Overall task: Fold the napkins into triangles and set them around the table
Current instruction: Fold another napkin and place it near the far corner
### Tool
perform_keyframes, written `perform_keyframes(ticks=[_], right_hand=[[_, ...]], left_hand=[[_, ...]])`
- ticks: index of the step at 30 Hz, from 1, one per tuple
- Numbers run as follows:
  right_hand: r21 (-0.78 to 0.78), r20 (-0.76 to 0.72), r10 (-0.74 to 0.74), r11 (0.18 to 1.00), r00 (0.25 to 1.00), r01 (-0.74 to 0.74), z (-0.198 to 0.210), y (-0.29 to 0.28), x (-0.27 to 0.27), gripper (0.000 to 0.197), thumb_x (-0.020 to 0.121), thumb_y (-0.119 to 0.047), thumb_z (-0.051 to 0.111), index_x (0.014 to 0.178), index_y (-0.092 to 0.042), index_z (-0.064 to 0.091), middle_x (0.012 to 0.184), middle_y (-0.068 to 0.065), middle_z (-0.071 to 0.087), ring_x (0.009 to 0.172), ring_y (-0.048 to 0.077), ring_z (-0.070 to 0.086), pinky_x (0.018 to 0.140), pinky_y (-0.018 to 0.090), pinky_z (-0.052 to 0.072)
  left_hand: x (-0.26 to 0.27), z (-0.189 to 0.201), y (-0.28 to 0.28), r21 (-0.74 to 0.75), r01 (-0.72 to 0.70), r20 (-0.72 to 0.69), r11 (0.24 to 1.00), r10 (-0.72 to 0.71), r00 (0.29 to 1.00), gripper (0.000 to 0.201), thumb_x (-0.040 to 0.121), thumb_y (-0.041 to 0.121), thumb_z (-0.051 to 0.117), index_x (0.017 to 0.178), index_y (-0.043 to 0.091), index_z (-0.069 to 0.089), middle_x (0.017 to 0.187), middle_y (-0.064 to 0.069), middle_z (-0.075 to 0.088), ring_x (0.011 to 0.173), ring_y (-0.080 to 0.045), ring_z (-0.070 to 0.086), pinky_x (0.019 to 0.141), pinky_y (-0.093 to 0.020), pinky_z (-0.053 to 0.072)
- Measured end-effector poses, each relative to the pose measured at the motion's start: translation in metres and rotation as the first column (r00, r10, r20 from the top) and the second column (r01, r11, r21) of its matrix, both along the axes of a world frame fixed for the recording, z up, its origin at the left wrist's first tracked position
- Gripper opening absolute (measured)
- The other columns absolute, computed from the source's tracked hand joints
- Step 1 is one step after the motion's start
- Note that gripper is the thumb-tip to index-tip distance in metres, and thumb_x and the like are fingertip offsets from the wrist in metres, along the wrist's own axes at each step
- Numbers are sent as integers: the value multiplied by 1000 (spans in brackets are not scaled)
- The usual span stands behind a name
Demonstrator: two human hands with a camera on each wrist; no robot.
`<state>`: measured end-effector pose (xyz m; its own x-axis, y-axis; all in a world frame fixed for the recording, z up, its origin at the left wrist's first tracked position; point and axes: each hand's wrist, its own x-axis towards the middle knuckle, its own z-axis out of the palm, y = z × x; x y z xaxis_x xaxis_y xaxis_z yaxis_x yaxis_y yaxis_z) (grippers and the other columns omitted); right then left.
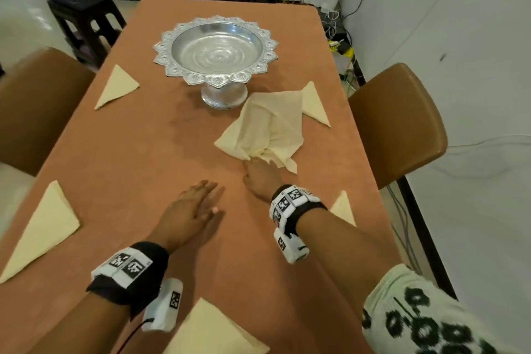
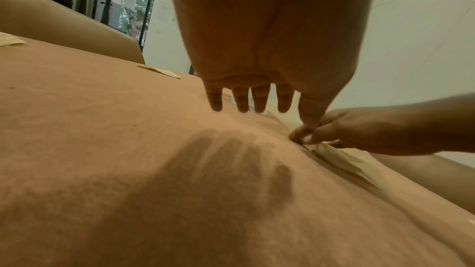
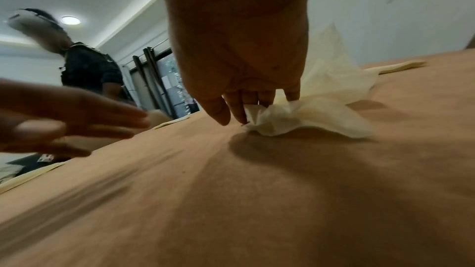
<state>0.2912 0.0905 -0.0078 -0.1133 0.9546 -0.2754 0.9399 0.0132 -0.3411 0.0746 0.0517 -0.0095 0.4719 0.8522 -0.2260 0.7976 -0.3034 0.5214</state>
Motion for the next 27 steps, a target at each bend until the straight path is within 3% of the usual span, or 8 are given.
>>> perform_keyframes(ticks=[4, 8, 11, 16, 18, 22, 25, 27], right_hand=[[50, -63, 109, 993, 992, -106, -5, 16, -50, 41, 93, -17, 41, 133, -13, 47, 139, 11, 47, 131, 25, 39, 110, 48, 22], [73, -137, 139, 989, 981, -130, -8, 23, -57, 43, 92, -11, 45, 133, -16, 51, 142, 4, 46, 135, 19, 36, 115, 46, 14], [192, -170, 96, 979, 981, -62, -17, 19, -44, 37, 90, -9, 49, 124, -14, 61, 146, 4, 44, 139, 19, 32, 116, 39, 10], [266, -130, 46, 964, 990, -10, -23, -3, -33, 42, 83, -8, 49, 122, -15, 63, 144, 6, 45, 140, 24, 31, 115, 45, 16], [269, -118, 23, 963, 993, 10, -19, -18, -35, 41, 84, -7, 49, 122, -15, 63, 144, 6, 46, 139, 22, 32, 114, 40, 12], [390, -212, -66, 909, 975, 146, -9, -58, -45, 41, 80, -20, 34, 98, -16, 71, 121, 3, 64, 124, 22, 51, 105, 48, 37], [390, -268, -130, 891, 955, 231, 0, -105, -56, 41, 82, -22, 32, 96, -17, 70, 117, 1, 66, 119, 19, 54, 103, 44, 38], [388, -263, -129, 893, 956, 228, 4, -141, -66, 33, 82, -15, 40, 98, -19, 69, 114, -2, 66, 114, 16, 55, 101, 41, 38]], left_hand=[[-13, 3, 32, 134, 27, 36, 991, -32, 999, 76, 82, 62, 15, 151, 29, 20, 159, 1, 15, 146, -19, 14, 115, -37, 16], [-22, -13, 91, 55, 80, -221, 995, -66, 973, 56, 98, 48, 20, 152, 34, 10, 161, 6, 0, 148, -20, 0, 116, -49, 4], [-26, -27, 126, 40, 121, -333, 992, -101, 938, 55, 101, 46, 22, 152, 34, 8, 161, 5, 2, 148, -22, 3, 116, -53, 2], [-25, -31, 154, 94, 46, -374, 995, -8, 927, 56, 99, 51, 21, 151, 31, 17, 160, 0, 14, 147, -24, 7, 115, -56, 4], [-26, -24, 146, 84, 46, -378, 995, -11, 926, 57, 99, 50, 23, 152, 30, 15, 160, -1, 11, 147, -26, 3, 115, -57, 5], [-42, 4, 86, 45, 47, -341, 998, -29, 940, 59, 100, 42, 30, 153, 26, 10, 161, -2, 3, 147, -30, 1, 115, -56, 6], [-62, 14, 14, -16, 132, -254, 991, -131, 958, 54, 100, 42, 28, 151, 26, 22, 160, 1, 14, 147, -24, 12, 116, -48, 13], [-71, 17, -37, 23, 201, -170, 979, -194, 966, 57, 93, 47, 23, 145, 26, 37, 154, 1, 31, 142, -23, 29, 112, -46, 24]])
